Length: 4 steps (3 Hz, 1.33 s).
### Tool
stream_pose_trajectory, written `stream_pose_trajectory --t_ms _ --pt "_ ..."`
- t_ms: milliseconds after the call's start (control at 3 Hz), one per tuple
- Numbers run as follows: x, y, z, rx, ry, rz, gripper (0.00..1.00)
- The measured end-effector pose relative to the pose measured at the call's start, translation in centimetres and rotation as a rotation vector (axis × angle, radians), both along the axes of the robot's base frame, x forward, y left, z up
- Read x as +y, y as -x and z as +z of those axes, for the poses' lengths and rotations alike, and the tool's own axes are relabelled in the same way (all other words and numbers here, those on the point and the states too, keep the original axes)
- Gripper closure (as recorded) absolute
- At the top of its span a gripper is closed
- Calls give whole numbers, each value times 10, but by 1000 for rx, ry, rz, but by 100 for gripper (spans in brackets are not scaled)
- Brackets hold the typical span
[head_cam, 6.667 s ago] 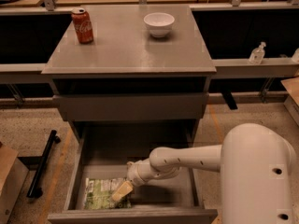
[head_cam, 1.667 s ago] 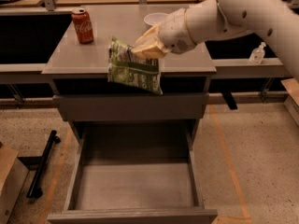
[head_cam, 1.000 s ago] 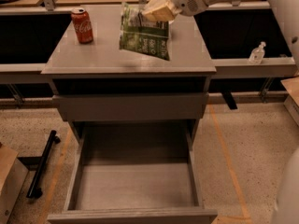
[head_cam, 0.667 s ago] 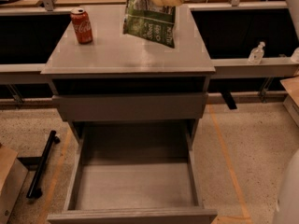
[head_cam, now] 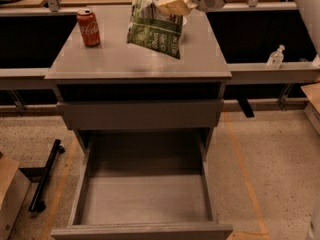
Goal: Pick green jalapeno chip bag from middle drawer and place on counter
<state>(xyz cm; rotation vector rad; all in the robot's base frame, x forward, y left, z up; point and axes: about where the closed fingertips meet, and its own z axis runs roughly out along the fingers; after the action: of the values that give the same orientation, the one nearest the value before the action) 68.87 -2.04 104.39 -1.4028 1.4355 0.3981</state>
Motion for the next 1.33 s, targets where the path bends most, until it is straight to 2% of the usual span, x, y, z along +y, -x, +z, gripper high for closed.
stream_pose_trajectory --t_ms 333,667,1333 --pt "15 -17 -32 17 -35 -27 100" --pt "25 -46 -67 37 -55 -48 75" --pt "19 -77 -95 56 -54 -71 29"
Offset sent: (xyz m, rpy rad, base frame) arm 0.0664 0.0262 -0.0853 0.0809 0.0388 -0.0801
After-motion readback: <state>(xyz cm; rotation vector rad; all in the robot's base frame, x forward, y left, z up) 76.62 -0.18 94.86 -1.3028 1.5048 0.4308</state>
